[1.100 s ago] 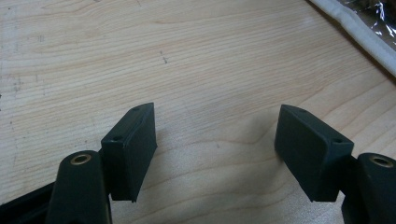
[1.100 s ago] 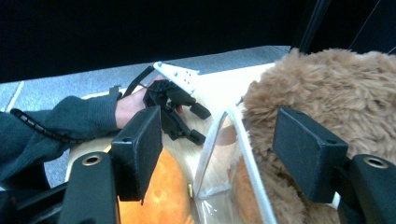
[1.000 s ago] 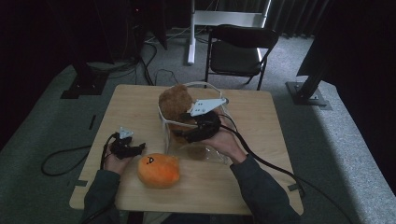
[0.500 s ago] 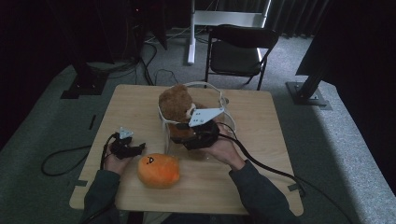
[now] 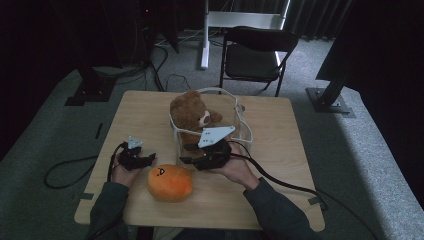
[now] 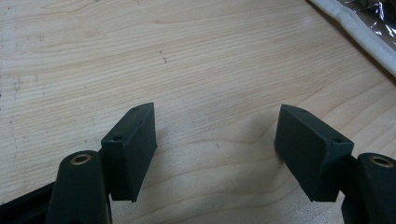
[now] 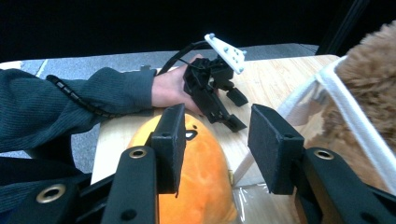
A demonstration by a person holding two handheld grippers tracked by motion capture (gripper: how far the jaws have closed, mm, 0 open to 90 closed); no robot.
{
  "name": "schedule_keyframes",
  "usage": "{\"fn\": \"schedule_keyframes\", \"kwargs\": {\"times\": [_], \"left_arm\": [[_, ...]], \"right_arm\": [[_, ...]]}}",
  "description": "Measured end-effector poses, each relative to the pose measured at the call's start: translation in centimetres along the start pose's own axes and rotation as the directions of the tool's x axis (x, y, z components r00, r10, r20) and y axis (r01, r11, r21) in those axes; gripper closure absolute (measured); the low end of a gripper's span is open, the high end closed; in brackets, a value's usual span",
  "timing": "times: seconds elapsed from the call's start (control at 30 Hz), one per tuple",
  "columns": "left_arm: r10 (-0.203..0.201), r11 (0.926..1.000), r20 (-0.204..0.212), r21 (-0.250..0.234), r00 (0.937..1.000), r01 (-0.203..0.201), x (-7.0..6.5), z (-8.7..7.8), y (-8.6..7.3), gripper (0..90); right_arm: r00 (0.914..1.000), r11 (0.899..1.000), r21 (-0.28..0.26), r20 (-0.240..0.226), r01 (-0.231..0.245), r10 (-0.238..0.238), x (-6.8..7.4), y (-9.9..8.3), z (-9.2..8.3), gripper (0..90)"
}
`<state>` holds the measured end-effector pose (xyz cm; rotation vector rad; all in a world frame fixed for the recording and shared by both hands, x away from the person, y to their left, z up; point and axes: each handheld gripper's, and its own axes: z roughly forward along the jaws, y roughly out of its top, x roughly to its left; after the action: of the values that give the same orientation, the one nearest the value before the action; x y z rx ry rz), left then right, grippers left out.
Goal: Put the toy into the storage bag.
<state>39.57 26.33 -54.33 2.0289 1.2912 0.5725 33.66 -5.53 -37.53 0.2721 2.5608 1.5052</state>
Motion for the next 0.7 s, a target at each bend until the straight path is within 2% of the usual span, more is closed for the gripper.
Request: {"fn": "schedule_keyframes", "kwargs": {"times": [0.17, 0.4, 0.7], "left_arm": [[0.000, 1.0000, 0.000, 0.000, 1.0000, 0.000, 0.0, 0.0, 0.0, 30.1], [0.001, 1.0000, 0.000, 0.001, 1.0000, -0.001, 0.0, 0.0, 0.0, 30.1], [0.000, 1.0000, 0.000, 0.000, 1.0000, 0.000, 0.0, 0.0, 0.0, 30.1]], "right_arm": [[0.9998, 1.000, -0.010, -0.016, 0.012, -0.012, 0.8, -0.3, 0.1, 56.8], [0.9995, 1.000, -0.005, -0.010, 0.031, -0.031, 1.5, -0.6, 0.4, 58.7], [0.9995, 1.000, 0.011, -0.032, 0.008, -0.007, 1.8, -1.8, 1.1, 58.9]]}}
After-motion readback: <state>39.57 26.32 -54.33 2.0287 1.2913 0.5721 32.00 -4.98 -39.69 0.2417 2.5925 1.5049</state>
